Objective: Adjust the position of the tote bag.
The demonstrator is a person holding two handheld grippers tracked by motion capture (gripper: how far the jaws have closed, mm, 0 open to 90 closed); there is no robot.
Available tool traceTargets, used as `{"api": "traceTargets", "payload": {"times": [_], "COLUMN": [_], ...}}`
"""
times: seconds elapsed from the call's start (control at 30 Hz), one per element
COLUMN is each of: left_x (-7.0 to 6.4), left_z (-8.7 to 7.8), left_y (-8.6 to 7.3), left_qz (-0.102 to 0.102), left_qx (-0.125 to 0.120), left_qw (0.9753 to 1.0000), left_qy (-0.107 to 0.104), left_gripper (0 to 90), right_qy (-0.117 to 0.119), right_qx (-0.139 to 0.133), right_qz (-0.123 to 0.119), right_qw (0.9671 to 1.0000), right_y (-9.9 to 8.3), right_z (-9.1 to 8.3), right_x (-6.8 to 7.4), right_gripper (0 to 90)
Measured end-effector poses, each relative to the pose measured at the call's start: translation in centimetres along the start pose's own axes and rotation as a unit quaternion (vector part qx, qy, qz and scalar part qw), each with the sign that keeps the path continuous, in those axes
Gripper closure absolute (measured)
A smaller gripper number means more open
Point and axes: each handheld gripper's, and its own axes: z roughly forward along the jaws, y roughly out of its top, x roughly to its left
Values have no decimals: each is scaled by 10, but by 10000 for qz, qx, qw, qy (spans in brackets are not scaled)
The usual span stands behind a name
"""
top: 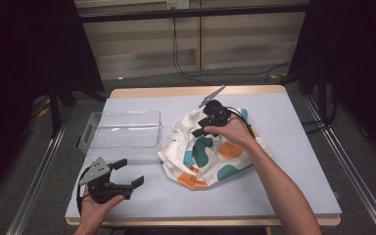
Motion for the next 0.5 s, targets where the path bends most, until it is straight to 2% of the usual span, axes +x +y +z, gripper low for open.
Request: {"api": "traceTargets", "payload": {"times": [0.03, 0.17, 0.43, 0.47, 0.5], "left_x": [0, 1, 1, 0, 1], "left_z": [0, 0, 0, 0, 0], "left_y": [0, 0, 0, 0, 0], "left_qz": [-6, -23, -5, -5, 0], "left_qx": [-11, -5, -11, 16, -4], "left_qw": [10000, 10000, 10000, 10000, 10000], "left_qy": [-26, -12, -49, -7, -51], "left_gripper": [81, 81, 81, 81, 81], "right_qy": [57, 13, -6, 10, 44], "right_qx": [14, 167, 247, 294, 330], "right_qz": [15, 42, 5, -1, -20], "right_qw": [10000, 9999, 9997, 9996, 9994], "right_y": [1, 6, 16, 18, 18], "right_z": [2, 10, 19, 22, 24], "right_x": [-1, -5, -9, -9, -9], "right_gripper": [401, 422, 463, 512, 549]}}
